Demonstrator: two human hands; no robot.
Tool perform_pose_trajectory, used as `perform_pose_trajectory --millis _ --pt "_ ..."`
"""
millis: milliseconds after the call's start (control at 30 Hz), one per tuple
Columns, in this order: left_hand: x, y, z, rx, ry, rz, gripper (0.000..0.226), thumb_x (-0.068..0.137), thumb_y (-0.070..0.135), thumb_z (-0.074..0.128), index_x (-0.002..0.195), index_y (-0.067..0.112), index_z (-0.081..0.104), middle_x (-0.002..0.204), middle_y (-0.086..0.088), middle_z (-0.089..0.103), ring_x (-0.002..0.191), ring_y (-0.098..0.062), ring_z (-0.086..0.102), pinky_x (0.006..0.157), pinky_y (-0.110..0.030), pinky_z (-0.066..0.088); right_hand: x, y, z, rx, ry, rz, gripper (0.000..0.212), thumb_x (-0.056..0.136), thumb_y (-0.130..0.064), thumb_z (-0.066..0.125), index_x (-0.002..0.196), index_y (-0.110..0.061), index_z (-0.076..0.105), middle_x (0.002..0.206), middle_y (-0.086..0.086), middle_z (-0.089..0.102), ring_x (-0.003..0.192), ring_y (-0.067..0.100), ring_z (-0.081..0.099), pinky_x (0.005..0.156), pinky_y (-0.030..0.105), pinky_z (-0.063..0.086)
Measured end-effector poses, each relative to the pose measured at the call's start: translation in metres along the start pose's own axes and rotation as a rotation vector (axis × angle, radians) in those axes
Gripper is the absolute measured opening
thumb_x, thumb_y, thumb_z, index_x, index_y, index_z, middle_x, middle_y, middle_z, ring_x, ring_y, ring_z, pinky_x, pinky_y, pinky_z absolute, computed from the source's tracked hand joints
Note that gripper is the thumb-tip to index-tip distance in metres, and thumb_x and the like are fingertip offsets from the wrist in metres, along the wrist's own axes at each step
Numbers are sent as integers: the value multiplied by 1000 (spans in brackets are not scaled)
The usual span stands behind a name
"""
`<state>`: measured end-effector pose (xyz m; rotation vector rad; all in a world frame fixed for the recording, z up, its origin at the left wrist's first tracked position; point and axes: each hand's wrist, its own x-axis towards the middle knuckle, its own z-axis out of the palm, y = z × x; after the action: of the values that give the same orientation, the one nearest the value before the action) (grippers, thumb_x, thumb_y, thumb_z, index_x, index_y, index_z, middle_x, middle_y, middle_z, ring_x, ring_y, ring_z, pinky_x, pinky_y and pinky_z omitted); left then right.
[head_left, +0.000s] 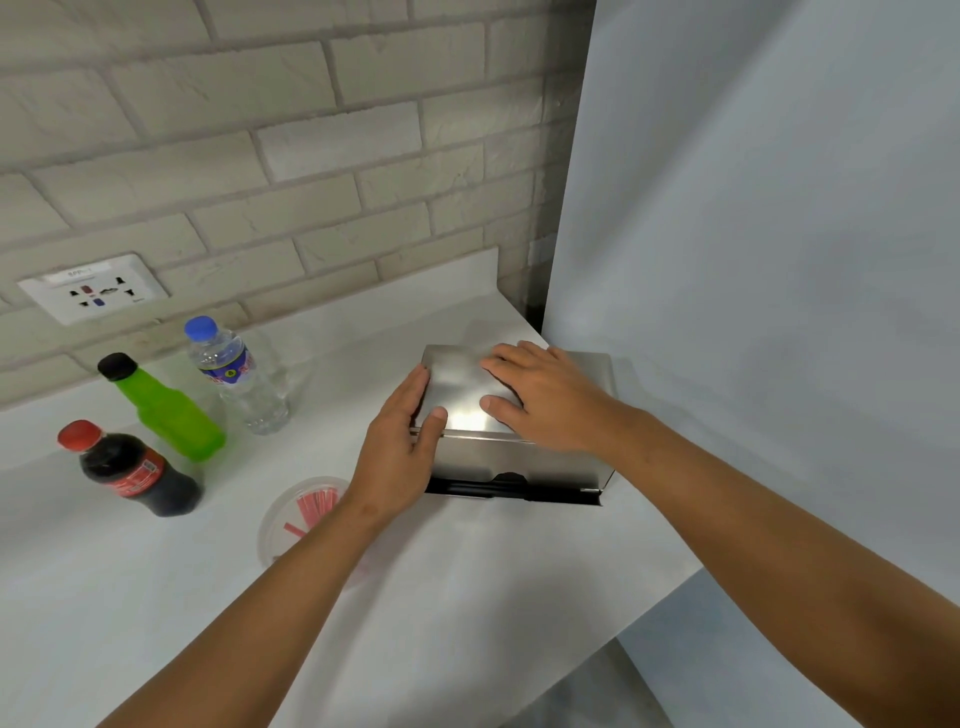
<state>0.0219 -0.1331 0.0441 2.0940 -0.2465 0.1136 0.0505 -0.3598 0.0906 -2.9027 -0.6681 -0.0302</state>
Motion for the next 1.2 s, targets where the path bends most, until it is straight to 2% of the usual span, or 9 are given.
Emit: perform_pose_trajectory --millis 167,367,467,567,633,733,900,1033,1200 --pt "-3 4 -1 12 -40 -16 58 109 26 52 163 16 34 166 0 41 151 -16 40 125 -41 35 -12 0 2 34 -24 56 60 107 -50 42 158 -19 38 168 4 33 154 34 27 123 50 21" --pt "-4 6 -3 -58 -78 -87 55 110 26 51 162 22 35 160 4 49 146 -15 48 122 -45 39 -45 2 3 63 56 283 66 100 -59 48 155 -24 41 164 4 34 151 33 24 122 48 21" --pt "-5 7 -5 -17 -91 -73 55 111 27 49 163 25 32 160 9 48 144 -12 49 122 -42 40 -67 1 11 181 92 481 75 97 -65 48 159 -26 32 170 7 19 156 37 13 124 53 22" --pt "-5 8 -5 4 -108 -39 52 111 25 47 162 29 33 155 14 51 139 -8 52 119 -37 43 -82 0 21 438 117 635 90 93 -68 55 164 -30 14 175 2 -4 159 33 15 121 51 34" --pt "-2 9 -5 -35 -126 -99 56 111 28 49 163 33 30 159 12 49 141 -11 52 119 -34 42 -87 0 25 587 122 685 98 91 -70 59 164 -36 3 175 -3 -8 152 31 37 108 44 50" --pt "1 6 -7 -66 -155 -236 65 109 40 50 166 33 20 168 11 37 151 -14 41 121 -30 32 -87 0 25 702 155 692 104 87 -67 66 163 -39 2 171 -5 13 132 30 58 91 51 62" --pt "2 -1 -10 -84 -198 -275 68 108 48 47 167 34 16 170 12 33 153 -13 38 126 -37 29 -87 2 24 794 253 708 96 74 -68 78 151 -41 27 142 -4 52 117 20 64 85 49 64" --pt "2 -2 -10 -78 -203 -268 67 108 50 46 167 37 16 167 10 39 149 -14 44 124 -38 34 -87 1 24 803 275 685 91 68 -68 83 142 -48 33 129 -10 57 111 14 65 75 37 63" --pt "1 -6 -8 -70 -200 -268 66 108 52 44 166 39 16 165 12 41 143 -10 46 112 -26 35 -88 2 27 811 277 676 95 66 -67 84 143 -46 33 134 -9 56 115 12 62 84 32 57"
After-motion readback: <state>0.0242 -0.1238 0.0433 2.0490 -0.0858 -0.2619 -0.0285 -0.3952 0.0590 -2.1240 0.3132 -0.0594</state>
